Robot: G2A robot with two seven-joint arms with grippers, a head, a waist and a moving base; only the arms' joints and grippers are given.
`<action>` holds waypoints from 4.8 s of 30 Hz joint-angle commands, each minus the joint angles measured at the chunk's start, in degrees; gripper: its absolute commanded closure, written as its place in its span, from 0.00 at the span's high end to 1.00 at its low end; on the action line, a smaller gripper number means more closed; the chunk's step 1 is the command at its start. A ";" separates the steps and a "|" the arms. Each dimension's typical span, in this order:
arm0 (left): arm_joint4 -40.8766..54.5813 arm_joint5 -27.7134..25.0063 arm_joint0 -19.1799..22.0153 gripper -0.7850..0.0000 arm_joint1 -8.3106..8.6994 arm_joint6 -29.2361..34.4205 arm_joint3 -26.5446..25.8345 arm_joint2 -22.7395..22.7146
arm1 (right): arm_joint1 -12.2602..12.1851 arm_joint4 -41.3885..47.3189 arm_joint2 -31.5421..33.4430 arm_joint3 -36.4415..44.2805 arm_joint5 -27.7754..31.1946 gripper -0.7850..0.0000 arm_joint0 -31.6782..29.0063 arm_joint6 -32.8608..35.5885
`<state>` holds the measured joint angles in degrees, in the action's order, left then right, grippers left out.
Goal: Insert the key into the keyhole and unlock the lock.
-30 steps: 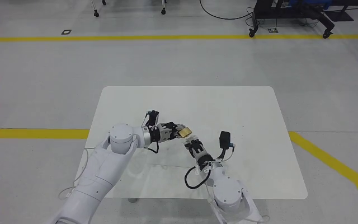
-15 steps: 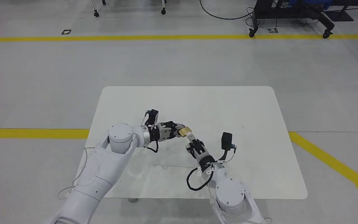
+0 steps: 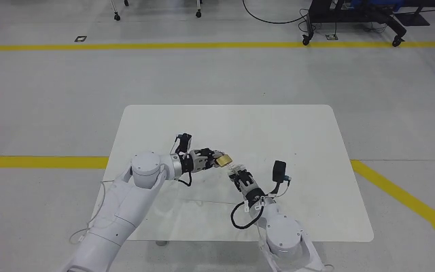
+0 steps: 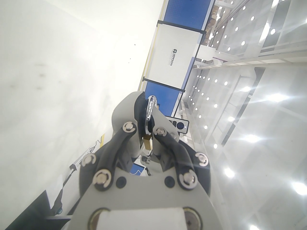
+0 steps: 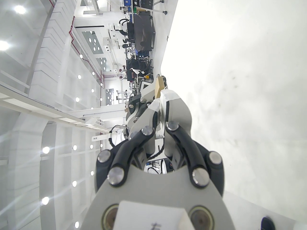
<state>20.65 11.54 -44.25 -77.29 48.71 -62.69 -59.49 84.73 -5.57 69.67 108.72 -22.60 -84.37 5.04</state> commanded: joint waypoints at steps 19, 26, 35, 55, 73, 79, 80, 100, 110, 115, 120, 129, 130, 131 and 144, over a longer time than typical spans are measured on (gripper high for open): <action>0.16 -6.65 -2.25 0.00 -0.10 -9.07 -2.91 -1.46 | -0.23 2.55 0.78 0.62 1.55 1.00 -0.25 1.61; 0.16 -6.65 -2.25 0.00 -0.10 -9.07 -2.91 -1.46 | -0.23 2.55 0.78 0.62 1.55 1.00 -0.25 1.61; -4.06 -19.81 -7.61 0.00 1.00 -10.38 -10.73 -4.54 | -1.82 14.65 8.32 1.99 3.30 0.42 -1.58 23.43; -20.40 -25.76 -11.92 0.00 2.61 -13.30 -17.64 -6.30 | -6.01 16.29 13.80 -5.55 -20.08 0.00 8.48 43.04; -26.34 -23.23 -13.40 0.00 2.81 -11.08 -21.63 -3.12 | -7.73 17.62 11.49 -5.83 -21.35 0.00 9.91 41.12; -26.54 -22.87 -13.35 0.00 2.89 -10.17 -21.71 -2.83 | -8.25 18.58 11.13 -5.78 -21.07 0.00 9.93 40.52; -26.49 -22.82 -13.33 0.00 2.89 -10.09 -21.70 -2.77 | -8.33 18.73 11.07 -5.78 -21.05 0.00 9.96 40.41; -17.21 -19.24 -13.37 0.00 2.77 -11.25 -20.69 -5.27 | -9.76 22.99 13.18 -4.58 -15.15 1.00 7.10 42.82; -9.18 -21.62 -15.56 0.00 2.32 -14.32 -19.71 -6.02 | -9.42 25.25 10.12 -3.82 -1.69 0.40 5.53 35.91; -7.82 -22.58 -14.80 0.00 1.93 -15.24 -17.81 -5.10 | -9.47 26.94 9.10 -4.98 0.36 0.38 6.07 35.77; -8.05 -23.95 -14.57 0.00 1.76 -15.90 -17.62 -4.64 | -9.66 29.65 8.99 -6.40 0.45 0.34 7.09 37.46; -8.50 -24.98 -14.81 0.00 1.67 -15.57 -17.49 -4.16 | -10.19 33.55 10.28 -8.08 2.20 0.33 7.55 39.35; -8.45 -25.04 -14.80 0.00 1.66 -15.55 -17.41 -4.12 | -10.26 33.77 10.38 -8.09 2.29 0.33 7.46 39.46; -8.44 -25.08 -14.79 0.00 1.65 -15.43 -17.36 -4.06 | -10.32 33.97 10.50 -8.17 2.24 0.33 7.46 39.43; -8.54 -26.11 -14.78 0.00 1.66 -14.35 -17.31 -4.09 | -10.74 36.70 9.74 -9.85 0.74 0.00 9.53 37.05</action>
<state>11.97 -14.48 -59.02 -75.64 34.26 -80.06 -63.51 74.03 31.02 79.44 98.88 -21.97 -74.83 42.18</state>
